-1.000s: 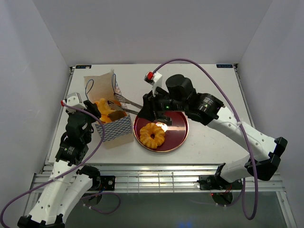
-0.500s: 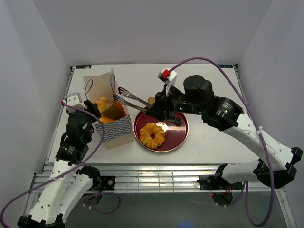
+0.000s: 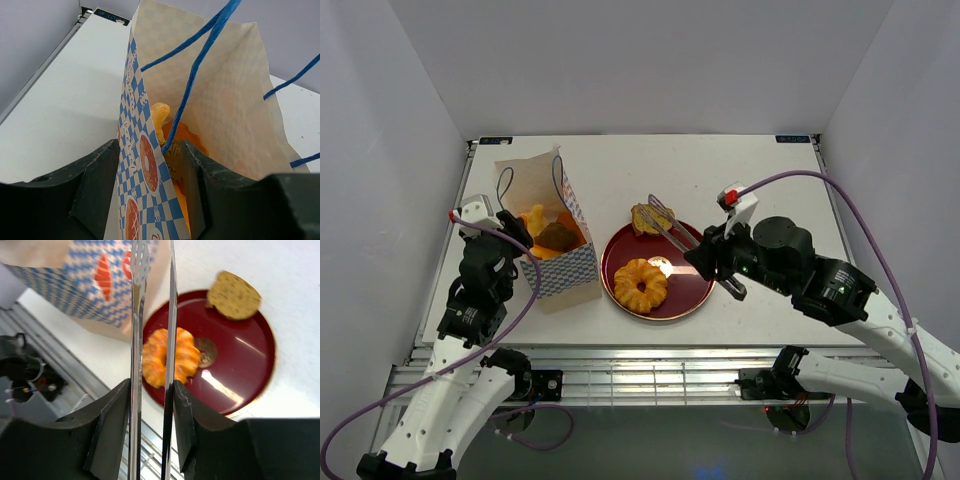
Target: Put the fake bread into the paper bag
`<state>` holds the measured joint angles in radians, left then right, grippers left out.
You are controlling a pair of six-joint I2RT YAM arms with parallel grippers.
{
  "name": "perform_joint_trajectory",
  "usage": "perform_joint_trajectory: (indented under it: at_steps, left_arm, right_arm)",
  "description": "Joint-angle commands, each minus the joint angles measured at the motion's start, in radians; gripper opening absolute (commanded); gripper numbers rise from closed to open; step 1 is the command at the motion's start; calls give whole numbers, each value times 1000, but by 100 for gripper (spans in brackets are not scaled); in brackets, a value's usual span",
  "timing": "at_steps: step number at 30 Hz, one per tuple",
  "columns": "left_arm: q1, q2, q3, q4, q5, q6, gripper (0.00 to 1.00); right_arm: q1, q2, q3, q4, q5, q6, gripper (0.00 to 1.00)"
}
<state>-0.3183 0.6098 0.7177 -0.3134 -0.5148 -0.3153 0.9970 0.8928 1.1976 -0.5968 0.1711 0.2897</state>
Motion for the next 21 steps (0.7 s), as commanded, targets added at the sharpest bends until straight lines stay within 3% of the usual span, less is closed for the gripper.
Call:
perform_joint_trajectory:
  at_steps: [1, 9, 18, 21]
  left_arm:
    - [-7, 2, 8, -16, -11, 10, 62]
    - [-5, 1, 8, -18, -5, 10, 63]
    - [-5, -10, 6, -18, -4, 8, 63]
    - [-5, -10, 8, -16, 1, 8, 63]
  right_arm:
    - [3, -80, -70, 31, 226, 48, 44]
    - [-50, -106, -279, 45, 481, 120, 44]
    - [-495, -13, -469, 268, 223, -21, 43]
    - [-622, 32, -535, 403, 52, -34, 43]
